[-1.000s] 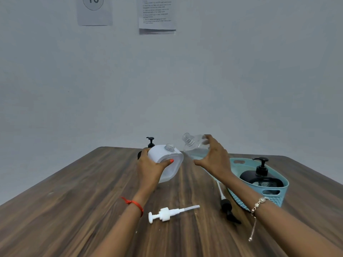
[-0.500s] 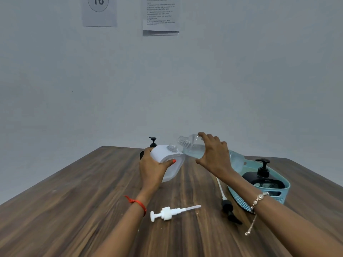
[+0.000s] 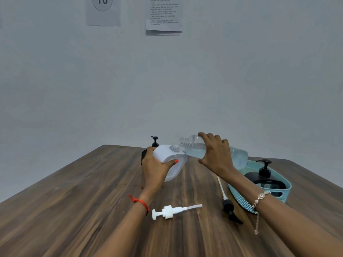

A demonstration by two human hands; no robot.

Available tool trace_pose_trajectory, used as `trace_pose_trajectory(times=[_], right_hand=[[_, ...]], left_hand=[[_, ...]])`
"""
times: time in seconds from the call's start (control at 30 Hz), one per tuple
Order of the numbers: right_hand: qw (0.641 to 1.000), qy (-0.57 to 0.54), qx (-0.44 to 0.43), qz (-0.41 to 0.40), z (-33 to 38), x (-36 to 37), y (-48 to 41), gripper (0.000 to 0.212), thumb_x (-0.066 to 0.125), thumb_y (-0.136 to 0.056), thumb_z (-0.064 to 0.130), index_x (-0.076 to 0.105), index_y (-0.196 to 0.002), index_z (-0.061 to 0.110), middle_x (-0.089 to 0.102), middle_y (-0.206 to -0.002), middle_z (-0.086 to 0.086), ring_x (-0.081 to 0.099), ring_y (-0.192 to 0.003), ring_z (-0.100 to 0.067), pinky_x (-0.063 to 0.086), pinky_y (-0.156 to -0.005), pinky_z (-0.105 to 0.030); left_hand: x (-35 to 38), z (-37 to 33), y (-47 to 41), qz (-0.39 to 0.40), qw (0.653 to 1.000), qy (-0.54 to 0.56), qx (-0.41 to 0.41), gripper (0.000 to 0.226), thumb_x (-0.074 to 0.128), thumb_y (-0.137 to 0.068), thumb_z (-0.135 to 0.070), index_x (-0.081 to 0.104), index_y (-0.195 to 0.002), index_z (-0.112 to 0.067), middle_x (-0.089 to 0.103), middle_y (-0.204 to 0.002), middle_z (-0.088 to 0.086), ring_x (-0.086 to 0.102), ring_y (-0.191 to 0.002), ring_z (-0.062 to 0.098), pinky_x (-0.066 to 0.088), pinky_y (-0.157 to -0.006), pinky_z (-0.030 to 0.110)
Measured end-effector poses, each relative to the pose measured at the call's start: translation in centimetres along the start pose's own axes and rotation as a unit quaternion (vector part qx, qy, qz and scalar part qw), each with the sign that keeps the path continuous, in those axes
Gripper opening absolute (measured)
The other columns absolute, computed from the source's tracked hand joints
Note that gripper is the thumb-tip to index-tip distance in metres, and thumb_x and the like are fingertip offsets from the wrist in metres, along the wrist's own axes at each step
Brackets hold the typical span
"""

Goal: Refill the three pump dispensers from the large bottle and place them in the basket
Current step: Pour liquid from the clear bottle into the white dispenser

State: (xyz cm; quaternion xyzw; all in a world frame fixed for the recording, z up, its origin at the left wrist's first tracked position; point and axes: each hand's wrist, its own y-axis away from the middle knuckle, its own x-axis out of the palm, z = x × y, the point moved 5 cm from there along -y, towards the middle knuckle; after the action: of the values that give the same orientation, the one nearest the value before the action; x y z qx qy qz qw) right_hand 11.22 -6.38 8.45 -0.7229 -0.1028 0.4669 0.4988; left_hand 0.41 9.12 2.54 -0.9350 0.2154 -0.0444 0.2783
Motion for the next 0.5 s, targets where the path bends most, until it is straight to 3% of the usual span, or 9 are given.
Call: trace_pose_trajectory(times=[0.3,0.5], right_hand=[[0.999,0.027,-0.023,-0.020,0.49,-0.24,0.11,0.076,0.084,-0.039,0.011,0.059,-0.110,0.011,0.067,-0.090,-0.009,0.061,-0.075,-0.031,0.046,-0.064,-0.040],[0.998,0.052,-0.038,-0.025,0.68,-0.21,0.04,0.079,0.086,-0.035,0.010,0.059,-0.109,0.012,0.067,-0.088,-0.008,0.062,-0.073,-0.030,0.048,-0.063,-0.040]], left_hand=[[-0.20,0.12,0.26,0.011,1.000,0.014,0.003,0.064,0.089,-0.054,-0.022,0.056,-0.109,-0.014,0.060,-0.104,0.000,0.055,-0.093,0.017,0.042,-0.072,0.026],[-0.37,0.36,0.30,0.015,1.000,0.006,0.003,0.066,0.089,-0.055,-0.024,0.055,-0.111,-0.014,0.058,-0.104,-0.001,0.054,-0.092,0.016,0.039,-0.063,0.017]])
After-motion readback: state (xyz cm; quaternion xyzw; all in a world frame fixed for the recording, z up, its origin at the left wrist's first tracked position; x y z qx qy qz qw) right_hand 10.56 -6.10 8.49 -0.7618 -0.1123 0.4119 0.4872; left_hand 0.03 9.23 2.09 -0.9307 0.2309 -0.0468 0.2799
